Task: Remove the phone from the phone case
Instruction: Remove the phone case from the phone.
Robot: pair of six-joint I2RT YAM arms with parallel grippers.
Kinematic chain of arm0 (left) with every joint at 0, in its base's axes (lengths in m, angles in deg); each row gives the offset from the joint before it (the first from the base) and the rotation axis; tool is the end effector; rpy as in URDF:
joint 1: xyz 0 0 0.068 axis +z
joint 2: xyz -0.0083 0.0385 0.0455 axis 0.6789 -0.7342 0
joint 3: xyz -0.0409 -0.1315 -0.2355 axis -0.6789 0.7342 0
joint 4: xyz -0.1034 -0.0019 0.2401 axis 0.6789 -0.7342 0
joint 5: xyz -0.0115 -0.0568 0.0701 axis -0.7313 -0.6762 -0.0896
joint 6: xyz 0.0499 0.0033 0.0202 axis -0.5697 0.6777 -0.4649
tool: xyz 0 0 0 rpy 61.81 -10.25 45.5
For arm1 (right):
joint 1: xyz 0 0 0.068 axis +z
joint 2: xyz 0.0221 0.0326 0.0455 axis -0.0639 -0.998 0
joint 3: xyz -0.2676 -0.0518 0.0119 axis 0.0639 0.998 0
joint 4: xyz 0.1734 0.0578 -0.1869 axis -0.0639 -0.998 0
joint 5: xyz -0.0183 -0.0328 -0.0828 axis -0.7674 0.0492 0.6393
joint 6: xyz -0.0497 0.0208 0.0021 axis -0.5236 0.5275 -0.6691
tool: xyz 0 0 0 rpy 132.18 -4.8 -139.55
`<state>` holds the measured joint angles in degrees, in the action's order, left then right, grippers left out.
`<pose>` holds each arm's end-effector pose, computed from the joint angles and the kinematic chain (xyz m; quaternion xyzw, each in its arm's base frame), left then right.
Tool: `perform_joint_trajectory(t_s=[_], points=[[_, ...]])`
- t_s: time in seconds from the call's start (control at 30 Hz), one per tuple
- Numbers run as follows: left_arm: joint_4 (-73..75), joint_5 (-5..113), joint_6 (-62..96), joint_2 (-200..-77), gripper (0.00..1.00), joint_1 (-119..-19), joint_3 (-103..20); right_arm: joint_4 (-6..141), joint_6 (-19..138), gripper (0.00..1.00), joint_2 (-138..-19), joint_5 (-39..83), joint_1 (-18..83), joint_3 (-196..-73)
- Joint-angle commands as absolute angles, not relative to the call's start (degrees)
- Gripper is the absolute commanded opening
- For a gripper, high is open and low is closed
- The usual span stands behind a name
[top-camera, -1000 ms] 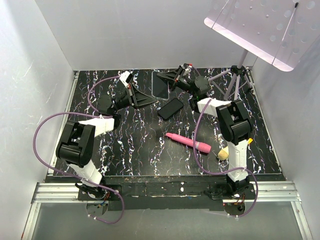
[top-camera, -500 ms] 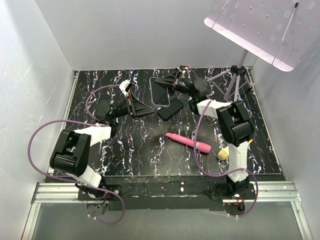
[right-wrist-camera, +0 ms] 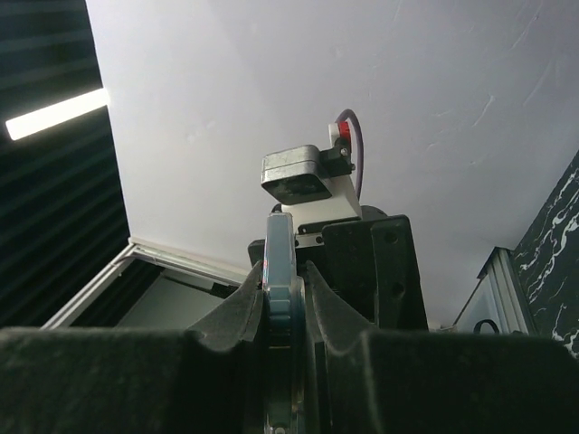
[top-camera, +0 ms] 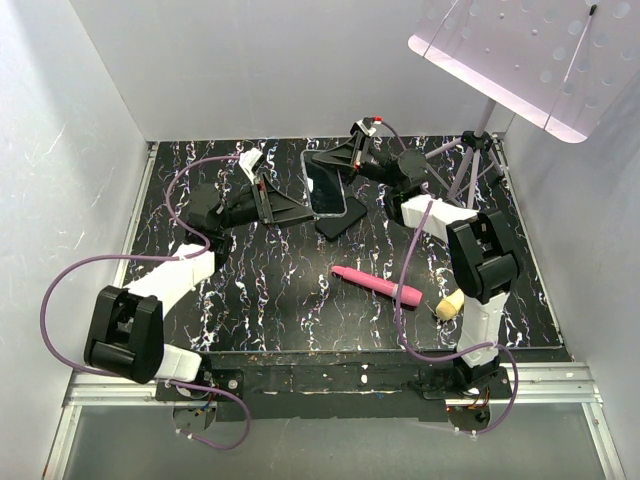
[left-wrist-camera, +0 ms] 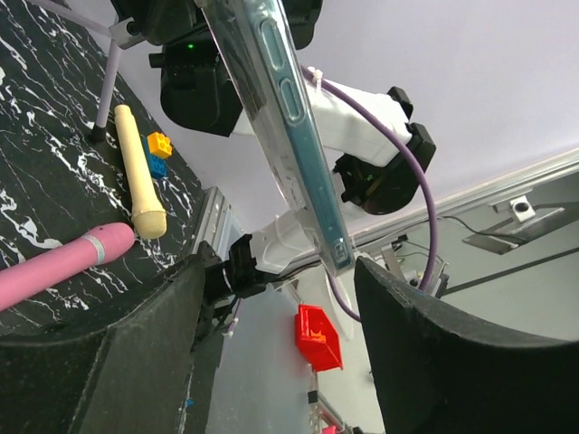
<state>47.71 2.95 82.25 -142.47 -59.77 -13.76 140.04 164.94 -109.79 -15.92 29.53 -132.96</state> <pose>0.2744 -0.1159 0.3056 0.0735 0.6573 -0.7076 0.2488 0.3778 0.2114 0.3070 0.0500 0.5514 0.8239 0.1208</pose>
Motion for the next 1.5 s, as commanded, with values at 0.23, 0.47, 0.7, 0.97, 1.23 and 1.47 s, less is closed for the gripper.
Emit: perform_joint_trajectory(t_s=[0.23,0.47,0.7,0.97,1.23,1.47], points=[[35.93,6.88,74.88,-141.11,0.58,-62.71,-18.04,122.41,144.91,0.01,-99.11,-14.50,30.74,-130.44],[27.38,7.86,70.11,-141.01,0.13,-62.71,-19.54,109.58,134.27,0.01,-94.88,-14.94,31.35,-132.19],[26.86,8.03,69.59,-142.07,0.00,-62.36,-22.35,87.52,117.74,0.45,-92.60,-19.94,31.62,-138.52],[37.21,6.72,76.17,-144.26,0.00,-62.36,-21.04,113.14,135.47,0.50,-93.99,-28.12,31.44,-131.58],[31.90,5.04,75.59,-144.10,0.04,-62.27,-22.00,104.92,129.87,0.01,-92.78,-25.14,31.18,-133.16],[24.13,6.63,69.42,-138.03,0.38,-62.36,-18.14,96.90,125.02,0.01,-91.71,-23.20,29.86,-135.53]])
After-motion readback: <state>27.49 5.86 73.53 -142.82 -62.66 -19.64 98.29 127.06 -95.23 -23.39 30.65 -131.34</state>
